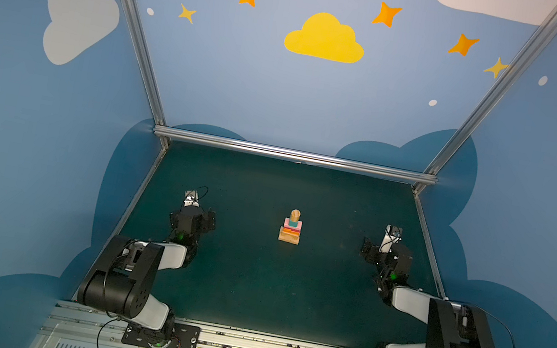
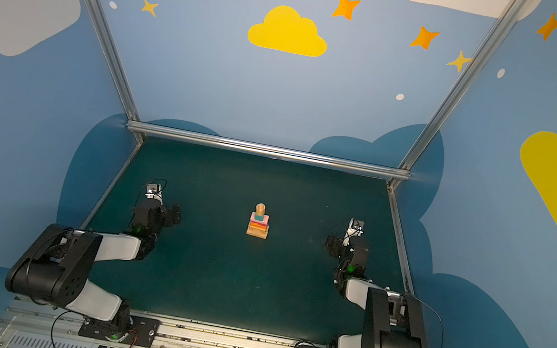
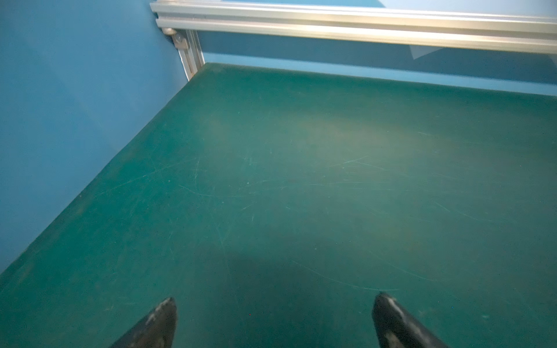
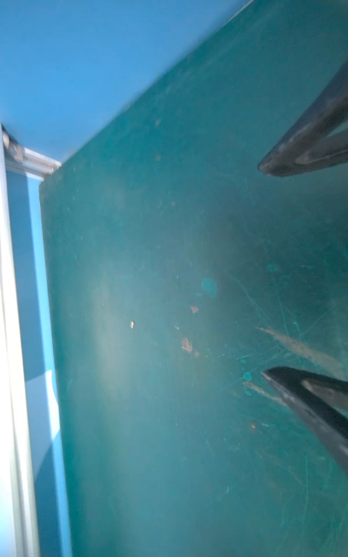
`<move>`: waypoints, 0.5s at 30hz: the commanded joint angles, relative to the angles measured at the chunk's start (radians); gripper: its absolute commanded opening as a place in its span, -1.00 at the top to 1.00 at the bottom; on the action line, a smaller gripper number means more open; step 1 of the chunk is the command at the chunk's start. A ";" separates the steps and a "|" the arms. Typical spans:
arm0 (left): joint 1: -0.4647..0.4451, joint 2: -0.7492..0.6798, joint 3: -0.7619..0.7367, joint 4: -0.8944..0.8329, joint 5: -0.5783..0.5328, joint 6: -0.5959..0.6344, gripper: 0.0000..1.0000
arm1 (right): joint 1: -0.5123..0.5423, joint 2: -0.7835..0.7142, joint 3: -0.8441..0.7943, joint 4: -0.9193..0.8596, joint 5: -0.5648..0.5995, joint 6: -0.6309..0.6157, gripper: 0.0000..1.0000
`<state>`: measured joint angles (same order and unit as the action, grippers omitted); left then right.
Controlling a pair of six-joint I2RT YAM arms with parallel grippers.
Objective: Build the wood block tower
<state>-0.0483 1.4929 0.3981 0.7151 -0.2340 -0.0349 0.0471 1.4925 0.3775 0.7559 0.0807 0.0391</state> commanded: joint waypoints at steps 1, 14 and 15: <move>0.023 0.053 -0.019 0.149 0.076 -0.006 -1.00 | -0.006 0.043 0.003 0.129 -0.092 -0.045 -0.93; 0.048 0.034 0.018 0.041 0.113 -0.030 -1.00 | -0.012 0.026 0.023 0.053 -0.086 -0.038 -0.93; 0.048 0.033 0.018 0.043 0.113 -0.029 -1.00 | -0.012 0.029 0.020 0.065 -0.086 -0.036 -0.93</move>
<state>-0.0055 1.5337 0.4000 0.7620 -0.1356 -0.0601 0.0406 1.5322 0.3836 0.8043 0.0051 0.0135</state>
